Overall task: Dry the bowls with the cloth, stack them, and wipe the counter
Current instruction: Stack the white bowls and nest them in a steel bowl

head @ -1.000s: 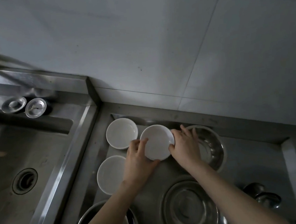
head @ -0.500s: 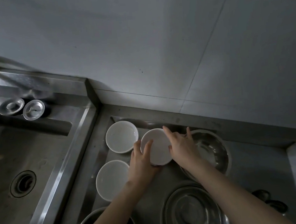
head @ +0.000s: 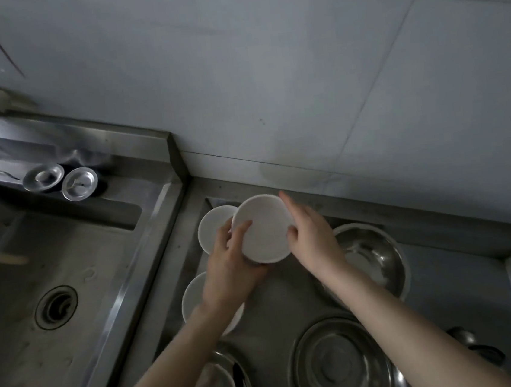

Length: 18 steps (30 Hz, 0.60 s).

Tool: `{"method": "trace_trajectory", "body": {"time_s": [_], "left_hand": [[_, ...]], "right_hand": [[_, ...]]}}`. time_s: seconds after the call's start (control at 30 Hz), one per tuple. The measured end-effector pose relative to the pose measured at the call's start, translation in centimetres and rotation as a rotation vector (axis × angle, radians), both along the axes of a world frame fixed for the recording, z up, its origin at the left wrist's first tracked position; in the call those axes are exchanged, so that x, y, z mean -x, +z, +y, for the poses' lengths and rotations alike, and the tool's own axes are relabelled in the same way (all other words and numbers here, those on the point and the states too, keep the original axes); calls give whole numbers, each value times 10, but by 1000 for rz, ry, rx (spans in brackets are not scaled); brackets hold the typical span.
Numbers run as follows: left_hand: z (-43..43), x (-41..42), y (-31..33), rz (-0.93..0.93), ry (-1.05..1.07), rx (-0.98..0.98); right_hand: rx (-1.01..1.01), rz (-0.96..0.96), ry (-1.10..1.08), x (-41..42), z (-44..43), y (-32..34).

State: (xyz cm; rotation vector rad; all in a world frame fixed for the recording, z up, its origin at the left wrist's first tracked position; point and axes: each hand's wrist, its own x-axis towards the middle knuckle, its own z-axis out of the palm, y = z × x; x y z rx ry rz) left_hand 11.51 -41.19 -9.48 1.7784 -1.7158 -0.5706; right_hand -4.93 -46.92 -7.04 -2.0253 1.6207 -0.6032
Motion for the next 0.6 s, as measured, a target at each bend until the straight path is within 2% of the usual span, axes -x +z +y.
{"method": "trace_trajectory", "body": {"time_s": [0.27, 0.6], "left_hand": [[-12, -56, 1, -33, 68, -100], [-23, -79, -20, 17, 47, -139]], "right_hand": [[-135, -46, 62, -60, -18, -9], [-221, -48, 68, -83, -25, -31]]}}
